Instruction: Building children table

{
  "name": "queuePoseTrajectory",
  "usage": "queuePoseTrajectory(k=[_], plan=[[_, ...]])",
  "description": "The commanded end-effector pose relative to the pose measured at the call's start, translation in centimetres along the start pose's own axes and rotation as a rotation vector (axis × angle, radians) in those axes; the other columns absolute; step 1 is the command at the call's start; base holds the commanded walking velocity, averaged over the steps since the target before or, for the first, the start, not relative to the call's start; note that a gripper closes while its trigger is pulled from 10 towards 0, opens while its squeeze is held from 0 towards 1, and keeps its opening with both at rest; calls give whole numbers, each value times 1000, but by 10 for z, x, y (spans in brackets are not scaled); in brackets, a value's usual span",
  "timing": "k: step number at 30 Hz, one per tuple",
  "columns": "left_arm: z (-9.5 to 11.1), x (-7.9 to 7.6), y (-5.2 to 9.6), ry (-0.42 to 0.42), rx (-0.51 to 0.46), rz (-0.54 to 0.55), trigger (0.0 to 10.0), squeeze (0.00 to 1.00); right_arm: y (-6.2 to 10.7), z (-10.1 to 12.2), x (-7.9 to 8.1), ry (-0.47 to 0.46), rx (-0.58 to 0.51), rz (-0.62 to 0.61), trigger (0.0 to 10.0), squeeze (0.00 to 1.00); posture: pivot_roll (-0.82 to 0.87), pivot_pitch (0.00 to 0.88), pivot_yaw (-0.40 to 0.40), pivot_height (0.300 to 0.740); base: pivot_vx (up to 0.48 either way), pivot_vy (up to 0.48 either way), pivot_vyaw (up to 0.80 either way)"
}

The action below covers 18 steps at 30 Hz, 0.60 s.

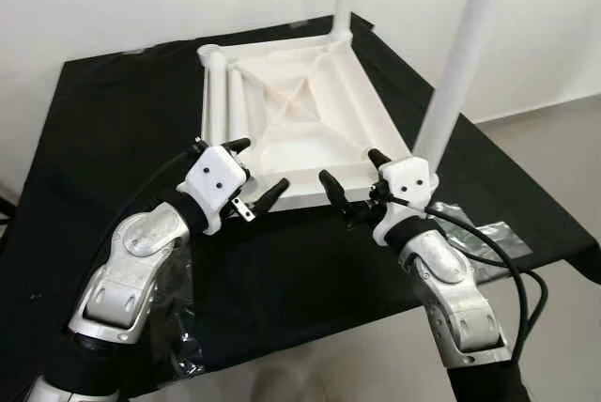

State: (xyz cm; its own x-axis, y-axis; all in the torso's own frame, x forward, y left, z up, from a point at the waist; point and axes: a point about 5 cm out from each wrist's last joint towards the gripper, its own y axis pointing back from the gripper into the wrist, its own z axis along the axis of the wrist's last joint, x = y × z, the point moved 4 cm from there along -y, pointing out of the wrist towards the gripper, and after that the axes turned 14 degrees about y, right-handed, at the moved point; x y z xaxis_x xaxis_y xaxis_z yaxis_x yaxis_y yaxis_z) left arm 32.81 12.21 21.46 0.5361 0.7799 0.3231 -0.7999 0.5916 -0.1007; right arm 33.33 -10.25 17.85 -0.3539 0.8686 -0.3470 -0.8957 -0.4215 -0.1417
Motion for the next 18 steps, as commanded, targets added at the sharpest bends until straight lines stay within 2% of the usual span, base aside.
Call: queuePoseTrajectory(k=[1, 2, 3, 8, 11, 18], plan=[[-7, -1, 2, -68, 36, -10, 10000, 137, 1, -5, 6, -3, 22, 19, 10000, 0, -10, 125, 26, 740, 0, 0, 0], [-7, -1, 2, -68, 36, -10, 10000, 137, 1, -5, 6, -3, 22, 19, 10000, 0, -10, 125, 26, 740, 0, 0, 0], [-12, -2, 4, -159, 73, -39, 10000, 0, 1, -9, 4, 9, 42, 11, 10000, 0, -12, 125, 24, 740, 0, 0, 0], [-15, -1, 6, -193, 90, -54, 10000, 0, 1, -12, 3, 20, 56, 5, 10000, 0, -12, 125, 24, 740, 0, 0, 0], [-10, 2, 8, -202, 80, -61, 10000, 0, 2, -22, -2, 32, 101, -15, 10000, 0, -10, 122, 21, 740, 0, 0, 0], [-10, 2, 8, -202, 80, -61, 10000, 0, 2, -22, -2, 32, 101, -15, 10000, 0, -10, 122, 21, 740, 0, 0, 0]])
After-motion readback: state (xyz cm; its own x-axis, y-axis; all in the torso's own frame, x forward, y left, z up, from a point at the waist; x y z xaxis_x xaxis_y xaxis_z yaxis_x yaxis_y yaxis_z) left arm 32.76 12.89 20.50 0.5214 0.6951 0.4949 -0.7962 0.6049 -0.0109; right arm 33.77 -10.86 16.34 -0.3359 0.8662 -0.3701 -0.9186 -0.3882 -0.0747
